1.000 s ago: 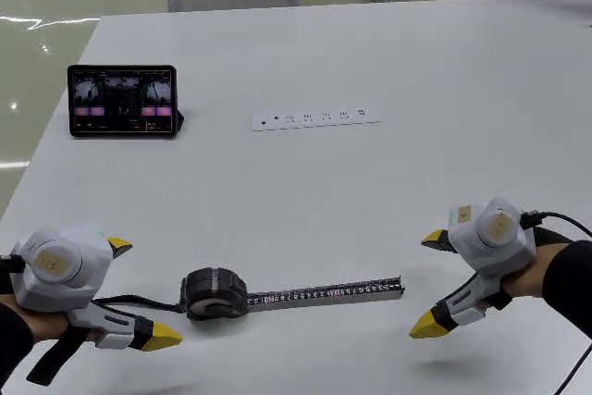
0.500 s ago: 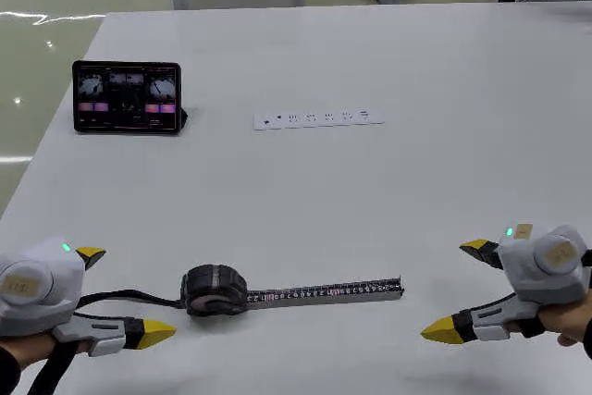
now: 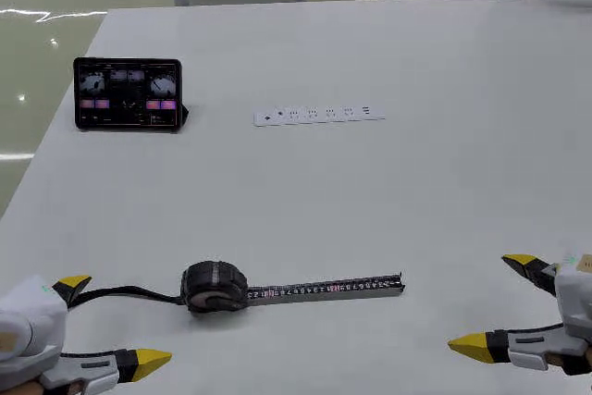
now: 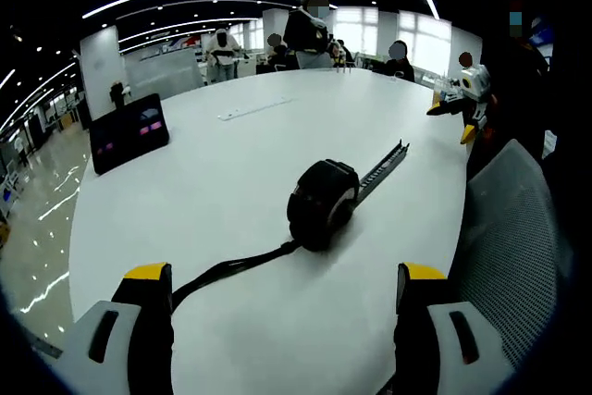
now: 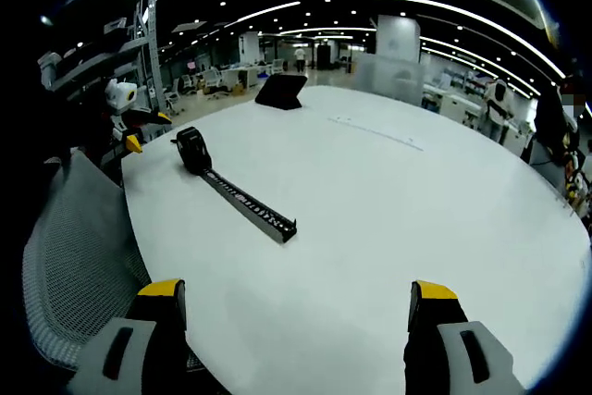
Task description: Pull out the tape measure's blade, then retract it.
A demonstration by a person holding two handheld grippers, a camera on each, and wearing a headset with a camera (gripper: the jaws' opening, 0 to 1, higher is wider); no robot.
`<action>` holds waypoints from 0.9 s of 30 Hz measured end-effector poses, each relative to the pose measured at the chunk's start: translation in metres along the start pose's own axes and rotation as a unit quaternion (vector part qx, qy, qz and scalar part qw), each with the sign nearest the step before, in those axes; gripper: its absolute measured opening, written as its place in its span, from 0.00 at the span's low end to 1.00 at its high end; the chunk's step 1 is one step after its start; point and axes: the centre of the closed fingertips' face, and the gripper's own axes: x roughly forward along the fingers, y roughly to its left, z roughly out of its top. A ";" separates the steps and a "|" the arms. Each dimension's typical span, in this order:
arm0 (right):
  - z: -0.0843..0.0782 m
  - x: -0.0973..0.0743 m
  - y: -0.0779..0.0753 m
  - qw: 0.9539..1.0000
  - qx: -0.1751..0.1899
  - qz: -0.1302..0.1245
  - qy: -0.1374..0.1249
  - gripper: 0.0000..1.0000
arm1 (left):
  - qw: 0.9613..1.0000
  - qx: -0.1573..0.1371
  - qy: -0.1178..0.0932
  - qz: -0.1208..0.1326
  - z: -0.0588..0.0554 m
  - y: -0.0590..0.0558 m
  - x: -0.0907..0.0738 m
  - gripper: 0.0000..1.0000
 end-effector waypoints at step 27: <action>-0.017 -0.028 0.005 0.999 0.002 -0.035 0.009 0.99 | 1.000 -0.012 -0.004 0.008 -0.005 0.010 -0.015 0.99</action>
